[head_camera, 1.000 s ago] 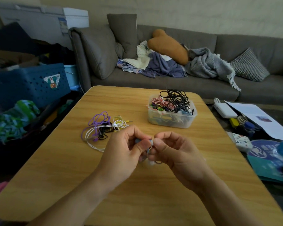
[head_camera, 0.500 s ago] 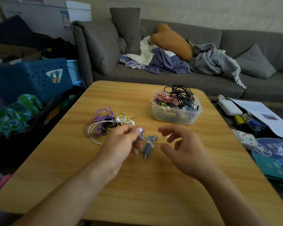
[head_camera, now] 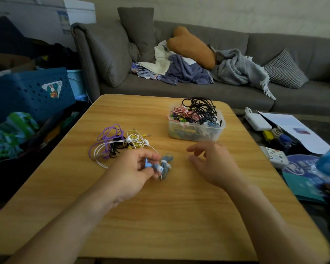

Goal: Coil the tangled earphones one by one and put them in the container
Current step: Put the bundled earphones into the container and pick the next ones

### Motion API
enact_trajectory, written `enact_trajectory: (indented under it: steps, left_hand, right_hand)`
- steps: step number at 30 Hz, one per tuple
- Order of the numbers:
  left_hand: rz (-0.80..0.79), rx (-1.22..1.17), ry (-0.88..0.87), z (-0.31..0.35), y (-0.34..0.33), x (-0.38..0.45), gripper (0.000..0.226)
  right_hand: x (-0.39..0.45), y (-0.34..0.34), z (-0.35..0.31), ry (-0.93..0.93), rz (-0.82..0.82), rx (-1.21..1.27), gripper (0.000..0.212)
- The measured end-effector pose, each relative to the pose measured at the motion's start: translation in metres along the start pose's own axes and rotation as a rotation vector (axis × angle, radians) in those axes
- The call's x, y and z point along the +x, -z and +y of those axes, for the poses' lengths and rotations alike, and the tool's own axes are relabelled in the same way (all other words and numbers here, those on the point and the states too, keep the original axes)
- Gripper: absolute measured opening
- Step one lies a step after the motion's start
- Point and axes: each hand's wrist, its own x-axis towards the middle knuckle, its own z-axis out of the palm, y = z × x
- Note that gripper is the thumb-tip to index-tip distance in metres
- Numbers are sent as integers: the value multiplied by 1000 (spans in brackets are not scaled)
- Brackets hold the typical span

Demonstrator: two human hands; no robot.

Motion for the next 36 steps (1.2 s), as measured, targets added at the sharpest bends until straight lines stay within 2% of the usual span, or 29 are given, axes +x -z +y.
enact_trajectory:
  steps: [3,6,8,13,16,20,24,27,31,36]
  left_hand:
    - [31,58,-55,0,0,2,32]
    - [56,23,-55,-1,1,1,26]
    - [49,-5,-55,0,0,0,22]
    - [64,-59,-46,0,-2,2,11]
    - [74,-83,-46,4,-7,1,5]
    - [47,23,-87,5,-4,-1,7]
    - [104,199,-194,0,2,0,10]
    - [168,310,-232,-2,1,1,8]
    - [192,317,-246,-1,-3,2,8]
    - [181,230,-233,0,-6,4,9]
  right_hand:
    - [4,-7,-3,29,-11,-47,21]
    - [-1,5,1,5,-7,11,26]
    - [-7,18,10,-22,-27,24,20]
    - [-14,32,16,-110,-220,-47,5]
    - [-14,31,14,-121,-214,-50,2]
    - [-15,30,12,-111,-217,-43,7]
    - [-15,27,11,-106,-187,-20,3]
    - [-14,22,10,-117,-41,161,4]
    - [-18,20,-2,-113,143,490,9]
    - [-28,10,-25,-101,33,1018,19]
